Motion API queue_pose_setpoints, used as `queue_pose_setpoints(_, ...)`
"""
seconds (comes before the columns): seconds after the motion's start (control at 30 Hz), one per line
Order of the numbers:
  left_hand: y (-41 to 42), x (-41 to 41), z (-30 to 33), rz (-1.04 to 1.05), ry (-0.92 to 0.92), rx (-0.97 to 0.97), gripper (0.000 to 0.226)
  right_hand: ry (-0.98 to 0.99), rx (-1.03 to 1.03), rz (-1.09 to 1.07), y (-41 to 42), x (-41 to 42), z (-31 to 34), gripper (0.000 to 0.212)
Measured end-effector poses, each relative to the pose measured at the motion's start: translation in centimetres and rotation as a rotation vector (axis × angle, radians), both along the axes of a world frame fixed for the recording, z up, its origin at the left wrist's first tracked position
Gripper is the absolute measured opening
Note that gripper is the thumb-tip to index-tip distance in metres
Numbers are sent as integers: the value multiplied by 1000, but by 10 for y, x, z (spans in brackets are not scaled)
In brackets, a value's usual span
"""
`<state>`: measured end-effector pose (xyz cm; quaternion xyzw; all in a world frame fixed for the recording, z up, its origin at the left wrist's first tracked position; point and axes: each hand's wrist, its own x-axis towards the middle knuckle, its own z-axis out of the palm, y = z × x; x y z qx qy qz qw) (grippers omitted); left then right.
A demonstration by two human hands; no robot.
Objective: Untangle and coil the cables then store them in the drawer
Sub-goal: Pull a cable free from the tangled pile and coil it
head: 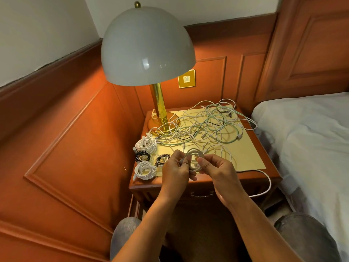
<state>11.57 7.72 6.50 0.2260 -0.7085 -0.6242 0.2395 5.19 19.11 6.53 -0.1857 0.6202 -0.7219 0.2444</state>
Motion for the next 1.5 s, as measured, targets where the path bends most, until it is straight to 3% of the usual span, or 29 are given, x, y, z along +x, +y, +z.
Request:
queue_pose_setpoints(0.13, 0, 2, -3, -20, -11, 16, 14, -103, 2, -19, 1, -4, -3, 44)
queue_pose_setpoints(0.33, 6, 6, -12, -32, -94, 73, 13, -481, -242, 123, 7, -9, -11, 50)
queue_pose_setpoints(0.47, 6, 7, -24, 1, -150, 17, 17, -582, -319, 150, 2, -4, -13, 57)
queue_pose_setpoints(0.57, 4, 8, -25, 18, -160, 30, 18, -500, -271, 157, -3, 1, -15, 48)
queue_pose_setpoints(0.73, -6, 11, -21, 29, -133, -13, 14, -155, 71, 68, -7, -2, -22, 28)
queue_pose_setpoints(0.97, -11, 16, -35, 63, -90, 88, 12, -367, 47, 167, -11, -6, -29, 21)
queue_pose_setpoints(1.23, -26, 12, -53, 70, -153, 272, 9, -160, 236, 120, -33, -9, -47, 12)
queue_pose_setpoints(1.5, -39, 16, -59, 151, -209, 277, 11, -10, 385, 79, -52, -11, -56, 12)
